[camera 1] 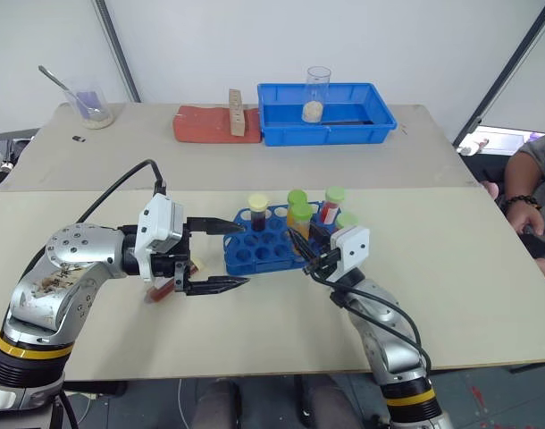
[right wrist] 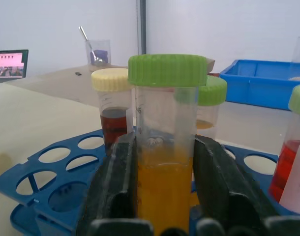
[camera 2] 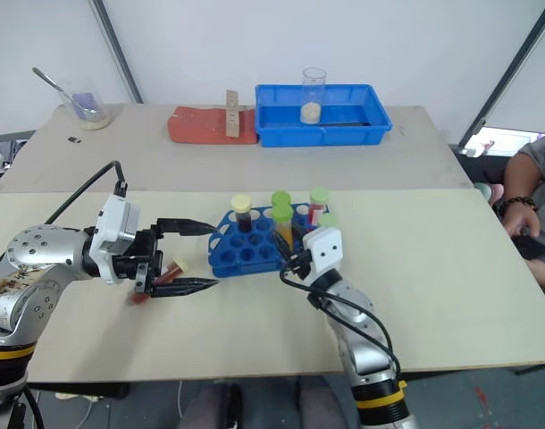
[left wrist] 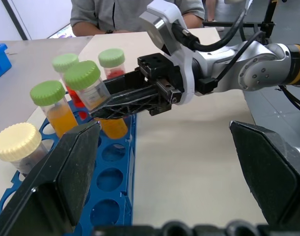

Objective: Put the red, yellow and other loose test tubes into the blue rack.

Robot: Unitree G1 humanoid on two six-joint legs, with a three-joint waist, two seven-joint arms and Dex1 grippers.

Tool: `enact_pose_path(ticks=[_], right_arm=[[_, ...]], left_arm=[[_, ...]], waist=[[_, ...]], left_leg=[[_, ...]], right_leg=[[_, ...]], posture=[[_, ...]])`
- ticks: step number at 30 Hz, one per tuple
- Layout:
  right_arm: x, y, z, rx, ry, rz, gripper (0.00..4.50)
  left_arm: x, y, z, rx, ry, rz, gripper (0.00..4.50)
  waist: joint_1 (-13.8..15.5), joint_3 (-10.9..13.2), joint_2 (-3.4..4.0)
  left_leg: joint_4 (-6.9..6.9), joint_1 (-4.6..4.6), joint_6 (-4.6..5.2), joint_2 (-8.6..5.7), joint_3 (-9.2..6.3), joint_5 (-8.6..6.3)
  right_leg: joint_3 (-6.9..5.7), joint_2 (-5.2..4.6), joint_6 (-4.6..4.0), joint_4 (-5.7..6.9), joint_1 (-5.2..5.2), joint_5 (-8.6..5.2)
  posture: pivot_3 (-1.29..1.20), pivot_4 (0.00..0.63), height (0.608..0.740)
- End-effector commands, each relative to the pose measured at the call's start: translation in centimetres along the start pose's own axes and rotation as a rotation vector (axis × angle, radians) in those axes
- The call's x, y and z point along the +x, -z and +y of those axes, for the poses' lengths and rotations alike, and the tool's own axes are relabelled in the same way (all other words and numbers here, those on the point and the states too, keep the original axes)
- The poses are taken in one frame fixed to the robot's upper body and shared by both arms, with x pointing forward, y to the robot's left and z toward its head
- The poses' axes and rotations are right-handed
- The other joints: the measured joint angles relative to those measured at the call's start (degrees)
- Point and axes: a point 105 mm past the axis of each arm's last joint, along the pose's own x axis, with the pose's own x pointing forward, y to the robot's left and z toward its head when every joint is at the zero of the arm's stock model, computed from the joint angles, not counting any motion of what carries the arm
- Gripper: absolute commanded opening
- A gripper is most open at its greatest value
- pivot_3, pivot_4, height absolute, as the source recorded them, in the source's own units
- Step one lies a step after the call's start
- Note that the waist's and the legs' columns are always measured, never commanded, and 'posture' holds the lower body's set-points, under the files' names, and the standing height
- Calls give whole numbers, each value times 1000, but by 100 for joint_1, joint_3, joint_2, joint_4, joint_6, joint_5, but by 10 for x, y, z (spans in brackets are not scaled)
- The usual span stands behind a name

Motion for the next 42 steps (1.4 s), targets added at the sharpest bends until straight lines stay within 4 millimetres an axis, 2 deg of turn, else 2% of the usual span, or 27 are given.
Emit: enact_pose_path(ticks=[1,4,5,9,12,13,16,20,24,26,30,34,42], right_arm=[[-3,-15,1,-15,-29,-44,3321],[-11,-13,5,-72,-85,-1,4360],[-14,-13,7,-96,-111,15,4438],[-37,-13,7,-175,-199,97,4438],[-49,-18,4,-162,-233,135,4438],[-56,-23,3,-145,-256,147,4438],[-69,-39,11,-124,-384,174,4438],[-73,-59,28,-109,-598,211,4438],[-71,-71,40,-116,-752,237,4438],[-68,-77,45,-110,-801,230,4438],[-58,-88,48,-56,-804,178,4438],[-58,-88,51,-47,-816,184,4438],[-63,-81,56,-34,-828,210,4438]], left_arm=[[0,-4,1,9,-17,7,4500],[-4,1,5,-11,-62,51,4500],[-6,3,6,-23,-80,76,4500],[-25,13,12,-52,-146,220,4500],[-42,19,20,-43,-209,327,4500],[-50,22,24,-54,-238,388,4500],[-73,34,35,-94,-322,580,4500],[-87,47,38,-169,-312,708,4500],[-83,56,48,-252,-326,754,4500],[-78,63,46,-304,-317,795,4500],[-75,73,49,-358,-339,850,4500],[-67,81,51,-422,-364,881,4500],[-43,75,54,-468,-298,911,4500]], waist=[[-3,0,0],[3,0,0],[4,0,0],[8,0,-1],[6,0,-1],[12,1,-1],[20,2,-3],[14,2,-4],[39,5,-15],[75,7,-22],[115,8,-26],[170,9,-28],[183,9,-32]], left_leg=[[0,0,0,0,0,0],[2,0,0,0,0,0],[2,1,0,0,0,0],[0,0,0,0,0,0],[-1,4,0,1,2,0],[-1,5,0,2,3,0],[0,11,0,2,5,0],[0,27,-1,3,8,0],[-1,24,-1,3,9,0],[0,14,0,3,6,0],[-1,0,2,1,8,-3],[-1,-8,4,1,4,-3],[14,-14,3,-3,0,-2]], right_leg=[[0,0,0,0,0,0],[0,0,1,1,0,0],[0,0,1,1,1,0],[0,0,-2,0,0,-4],[0,0,-5,0,0,-7],[0,0,-38,1,-1,-26],[0,0,-46,7,2,-31],[-1,0,-45,8,11,-31],[-3,3,-49,8,9,-33],[-3,8,-49,7,5,-33],[1,7,-33,-1,0,-31],[-2,8,-9,1,-7,-18],[0,7,4,2,-4,-9]], posture=[[0,150,740],[0,150,740],[0,150,740],[0,150,740],[0,150,740],[0,150,740],[0,150,740],[0,150,740],[0,150,740],[0,150,740],[0,150,740],[0,150,740],[0,150,740]])
